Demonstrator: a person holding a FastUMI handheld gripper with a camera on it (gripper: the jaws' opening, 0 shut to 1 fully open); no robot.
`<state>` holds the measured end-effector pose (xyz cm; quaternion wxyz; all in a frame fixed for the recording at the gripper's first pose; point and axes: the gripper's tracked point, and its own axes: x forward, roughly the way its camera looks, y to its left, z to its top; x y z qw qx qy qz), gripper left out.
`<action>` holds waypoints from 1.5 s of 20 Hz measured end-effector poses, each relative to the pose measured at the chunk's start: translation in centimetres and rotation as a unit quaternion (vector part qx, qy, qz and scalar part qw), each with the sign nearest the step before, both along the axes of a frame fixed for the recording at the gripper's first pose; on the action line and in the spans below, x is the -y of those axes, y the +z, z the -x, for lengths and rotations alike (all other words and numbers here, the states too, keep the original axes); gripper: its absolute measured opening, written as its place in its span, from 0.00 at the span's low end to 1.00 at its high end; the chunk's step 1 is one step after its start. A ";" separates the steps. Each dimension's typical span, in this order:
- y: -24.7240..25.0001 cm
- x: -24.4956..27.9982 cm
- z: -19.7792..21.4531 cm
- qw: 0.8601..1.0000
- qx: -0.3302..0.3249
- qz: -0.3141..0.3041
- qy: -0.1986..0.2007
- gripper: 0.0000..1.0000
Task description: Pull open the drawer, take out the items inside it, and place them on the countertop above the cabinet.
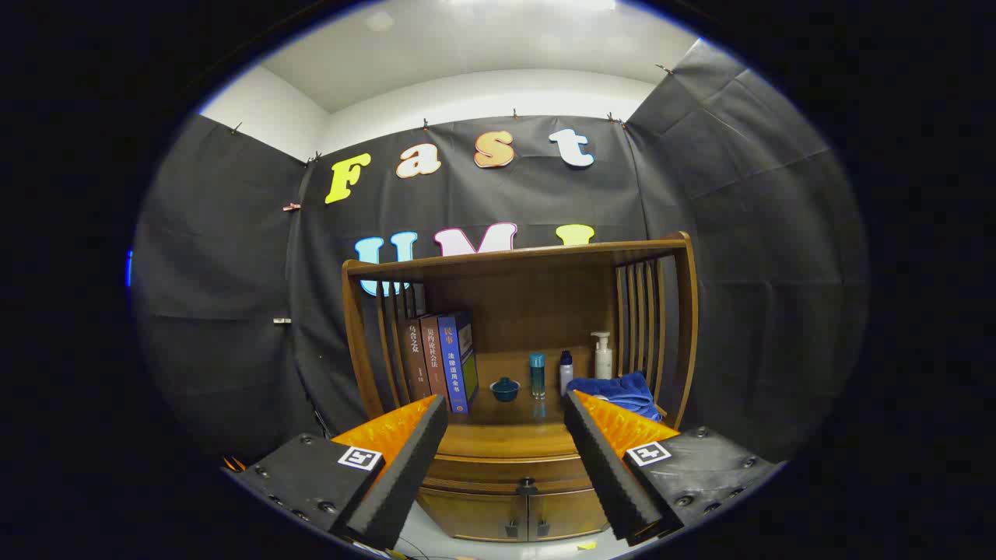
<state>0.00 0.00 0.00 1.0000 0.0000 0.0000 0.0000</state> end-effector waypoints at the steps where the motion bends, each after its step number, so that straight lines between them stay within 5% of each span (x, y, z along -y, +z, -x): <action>1: 0.0 0.0 0.0 1.000 0.000 -0.002 0.001 0.98; 30: -3.8 0.6 -0.4 1.000 -0.023 -0.001 0.000 0.98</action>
